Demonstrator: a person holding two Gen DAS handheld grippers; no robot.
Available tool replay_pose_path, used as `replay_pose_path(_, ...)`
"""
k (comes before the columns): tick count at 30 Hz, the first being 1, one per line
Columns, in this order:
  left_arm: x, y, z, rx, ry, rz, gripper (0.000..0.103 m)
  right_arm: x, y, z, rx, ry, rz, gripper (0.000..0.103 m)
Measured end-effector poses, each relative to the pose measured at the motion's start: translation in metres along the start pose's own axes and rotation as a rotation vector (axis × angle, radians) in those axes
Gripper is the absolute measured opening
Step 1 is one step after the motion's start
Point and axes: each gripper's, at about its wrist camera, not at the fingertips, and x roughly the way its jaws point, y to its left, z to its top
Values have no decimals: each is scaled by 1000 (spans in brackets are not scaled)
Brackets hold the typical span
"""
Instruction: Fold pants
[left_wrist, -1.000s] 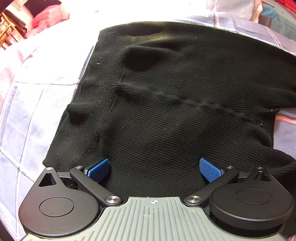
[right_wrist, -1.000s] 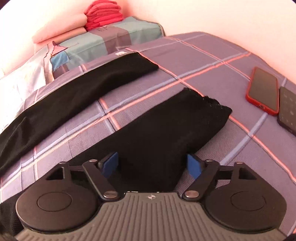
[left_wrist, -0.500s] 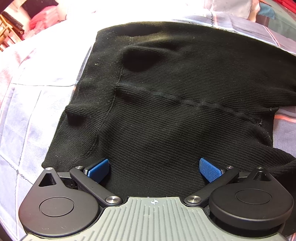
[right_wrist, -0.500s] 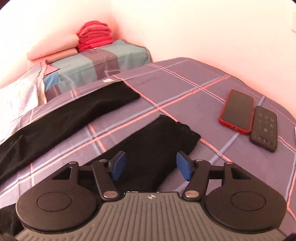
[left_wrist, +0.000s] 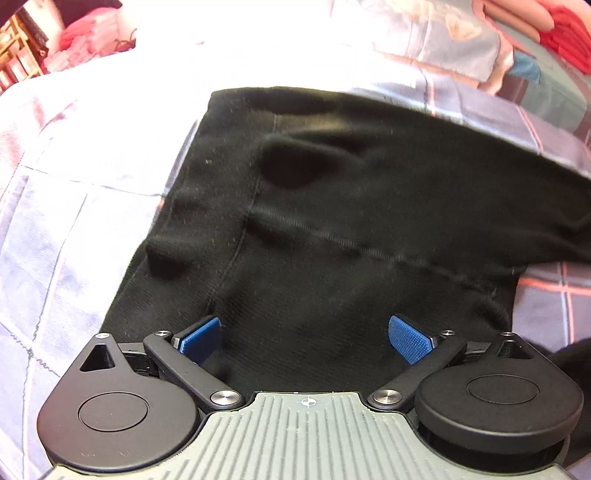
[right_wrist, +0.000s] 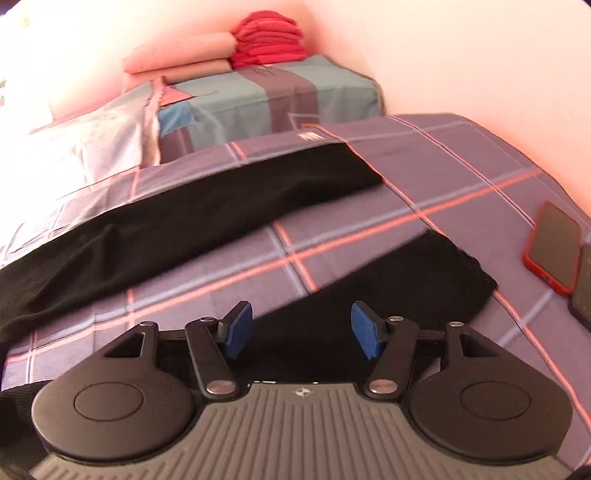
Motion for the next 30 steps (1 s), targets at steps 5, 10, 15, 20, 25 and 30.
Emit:
replay_pose_path(5, 12, -5, 38, -6, -28, 60, 103, 32, 54, 29, -122, -2, 172, 67)
replay_pose_path(10, 46, -2, 55, -12, 25, 144, 103, 78, 83, 54, -208, 113, 300, 76)
replay_pose_path(15, 49, 12, 51, -56, 30, 132, 103, 97, 75, 69, -179, 121, 145, 77)
replay_pose_path(20, 18, 17, 33, -48, -22, 136, 103, 56, 54, 60, -105, 75, 157, 75)
replay_pose_path(25, -1, 24, -13, -56, -2, 112, 103, -3, 44, 19, -99, 41, 186, 78)
replay_pose_path(30, 9, 28, -39, 18, 48, 166, 103, -23, 32, -31, -95, 162, 97, 94)
